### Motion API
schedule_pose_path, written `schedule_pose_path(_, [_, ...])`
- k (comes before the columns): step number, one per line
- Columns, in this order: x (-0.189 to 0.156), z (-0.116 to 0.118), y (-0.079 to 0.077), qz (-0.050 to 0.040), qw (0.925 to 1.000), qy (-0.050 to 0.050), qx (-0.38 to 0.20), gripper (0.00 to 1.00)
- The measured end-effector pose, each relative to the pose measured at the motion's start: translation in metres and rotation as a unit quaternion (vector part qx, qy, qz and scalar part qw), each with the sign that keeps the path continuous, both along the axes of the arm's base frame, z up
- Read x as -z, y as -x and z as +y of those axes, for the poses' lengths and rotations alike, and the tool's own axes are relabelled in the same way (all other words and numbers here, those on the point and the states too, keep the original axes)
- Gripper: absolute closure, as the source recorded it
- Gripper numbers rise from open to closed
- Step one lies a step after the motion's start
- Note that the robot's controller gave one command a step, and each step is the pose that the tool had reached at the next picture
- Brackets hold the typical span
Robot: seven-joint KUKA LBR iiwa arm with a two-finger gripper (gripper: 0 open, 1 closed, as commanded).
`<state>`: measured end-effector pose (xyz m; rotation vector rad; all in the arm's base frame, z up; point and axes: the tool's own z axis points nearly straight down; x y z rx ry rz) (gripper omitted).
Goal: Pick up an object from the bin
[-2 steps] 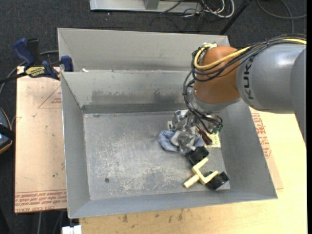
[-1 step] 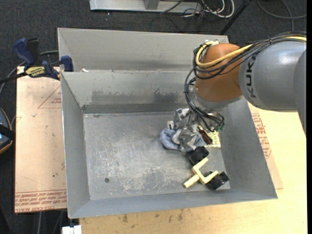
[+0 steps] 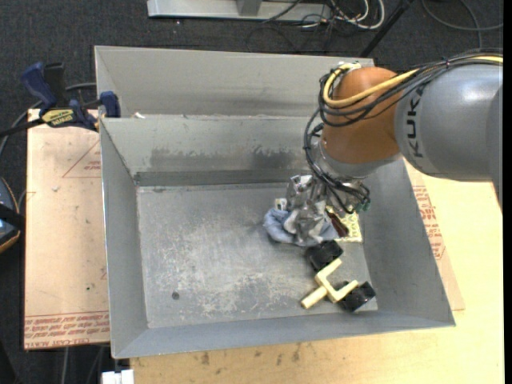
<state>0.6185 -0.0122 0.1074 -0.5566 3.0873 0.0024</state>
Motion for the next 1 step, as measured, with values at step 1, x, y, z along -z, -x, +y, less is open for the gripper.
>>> schedule_pose_path(1, [-0.0067,0.0002,0.0009,0.0021,1.0,0.0,0.0,1.0])
